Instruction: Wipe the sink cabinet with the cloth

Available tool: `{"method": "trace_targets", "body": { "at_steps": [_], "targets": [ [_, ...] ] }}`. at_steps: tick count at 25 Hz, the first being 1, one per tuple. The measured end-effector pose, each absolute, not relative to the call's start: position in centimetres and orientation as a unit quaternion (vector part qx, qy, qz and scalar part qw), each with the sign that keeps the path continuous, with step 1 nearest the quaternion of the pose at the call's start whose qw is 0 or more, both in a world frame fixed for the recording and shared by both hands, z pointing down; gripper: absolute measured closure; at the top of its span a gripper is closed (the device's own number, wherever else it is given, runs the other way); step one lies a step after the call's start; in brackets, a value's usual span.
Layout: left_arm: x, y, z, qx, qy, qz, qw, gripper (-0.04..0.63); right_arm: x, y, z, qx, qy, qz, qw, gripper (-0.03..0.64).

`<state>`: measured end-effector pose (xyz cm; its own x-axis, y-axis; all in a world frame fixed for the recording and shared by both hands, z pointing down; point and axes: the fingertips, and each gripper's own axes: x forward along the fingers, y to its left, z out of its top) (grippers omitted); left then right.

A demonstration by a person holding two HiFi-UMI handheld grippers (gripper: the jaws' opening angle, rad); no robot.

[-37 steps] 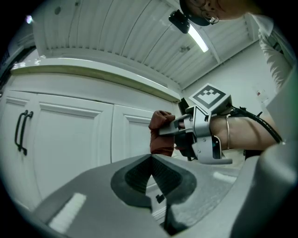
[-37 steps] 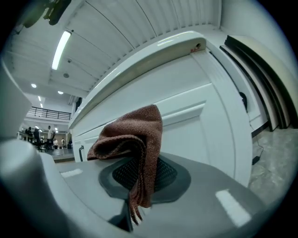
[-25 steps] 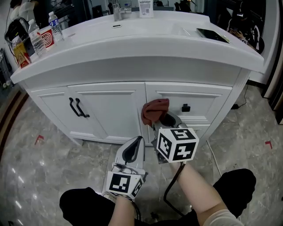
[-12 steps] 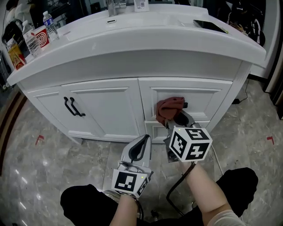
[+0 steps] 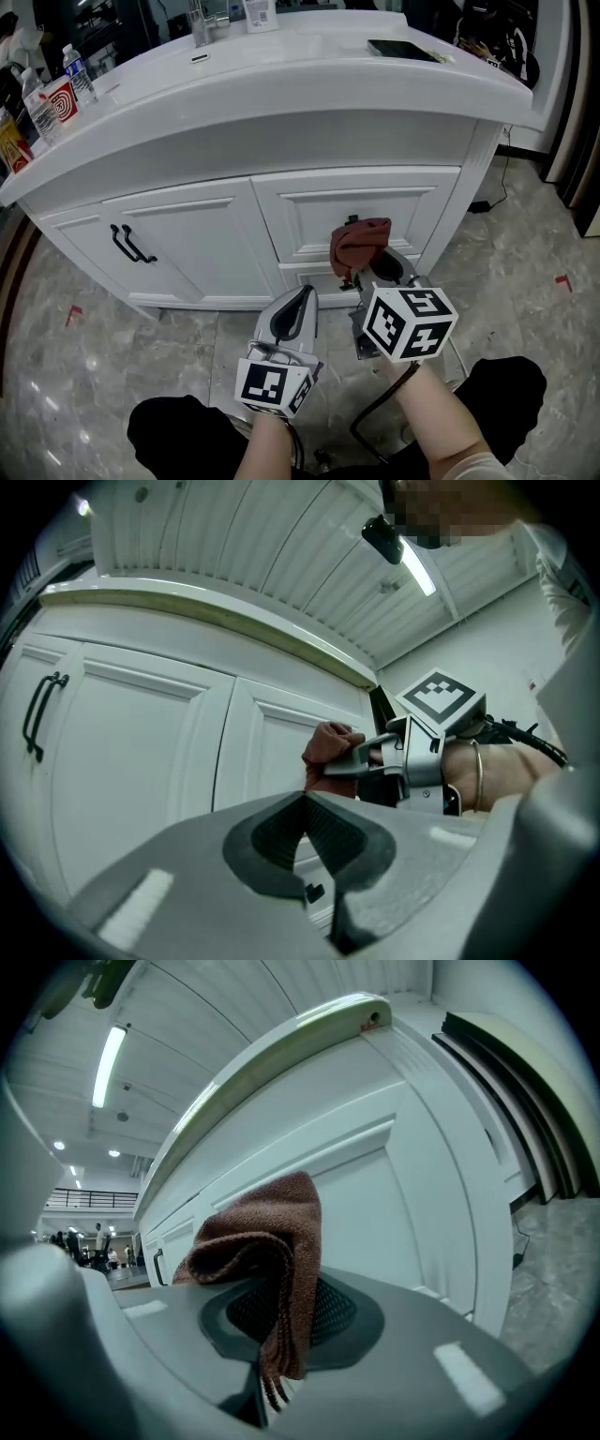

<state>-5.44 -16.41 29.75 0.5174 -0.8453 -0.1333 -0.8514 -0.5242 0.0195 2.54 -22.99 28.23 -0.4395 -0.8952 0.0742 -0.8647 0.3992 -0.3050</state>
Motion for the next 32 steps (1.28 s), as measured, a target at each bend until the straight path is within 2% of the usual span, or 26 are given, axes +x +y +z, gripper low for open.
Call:
{"method": "trace_targets", "body": {
  "at_steps": [18, 25, 32],
  "targets": [
    [-2.1, -17.0, 31.6, -0.888, 0.458, 0.038, 0.021, 0.595, 7.5, -24.8, 28.0, -0.564, 0.808, -0.159, 0.063, 0.537],
    [-0.1, -17.2, 32.3, -0.895, 0.444, 0.040, 0.009, 0.595, 11.0, -24.4, 27.7, -0.604, 0.785, -0.127, 0.047, 0.537],
    [1.9, -16.9, 32.4, -0.902, 0.430, 0.039, 0.008, 0.595, 15.1, -23.5, 27.4, -0.628, 0.765, -0.129, 0.061, 0.537]
  ]
}}
